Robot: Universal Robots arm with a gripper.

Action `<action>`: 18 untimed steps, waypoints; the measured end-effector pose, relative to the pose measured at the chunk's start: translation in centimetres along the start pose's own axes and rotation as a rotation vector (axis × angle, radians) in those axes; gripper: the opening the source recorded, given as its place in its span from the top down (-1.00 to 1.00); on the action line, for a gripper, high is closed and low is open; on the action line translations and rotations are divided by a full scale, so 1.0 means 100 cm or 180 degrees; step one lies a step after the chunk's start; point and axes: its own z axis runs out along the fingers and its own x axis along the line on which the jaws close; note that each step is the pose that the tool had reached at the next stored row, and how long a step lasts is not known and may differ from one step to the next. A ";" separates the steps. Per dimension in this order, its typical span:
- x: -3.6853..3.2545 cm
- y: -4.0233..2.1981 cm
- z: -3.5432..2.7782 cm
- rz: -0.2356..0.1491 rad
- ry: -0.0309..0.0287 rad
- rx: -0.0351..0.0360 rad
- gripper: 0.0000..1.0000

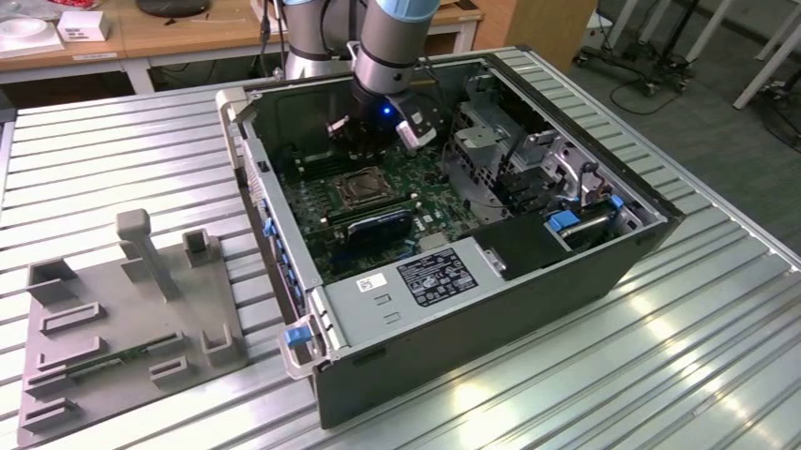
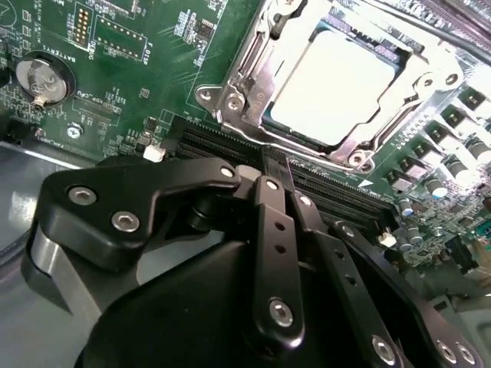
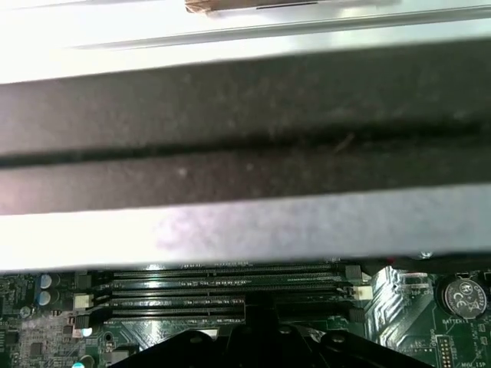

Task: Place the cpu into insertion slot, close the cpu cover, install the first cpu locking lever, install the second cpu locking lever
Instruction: 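Install the first cpu locking lever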

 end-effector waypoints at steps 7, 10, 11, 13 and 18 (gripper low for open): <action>0.0000 0.0001 -0.0005 0.0000 0.0000 0.0000 0.79; 0.0004 0.0006 -0.0033 0.0000 0.0001 0.0001 0.79; 0.0005 0.0010 -0.0053 0.0000 0.0000 -0.0001 0.79; 0.0009 0.0017 -0.0095 0.0000 0.0000 -0.0001 0.79; 0.0013 0.0027 -0.0141 0.0000 0.0000 -0.0004 0.79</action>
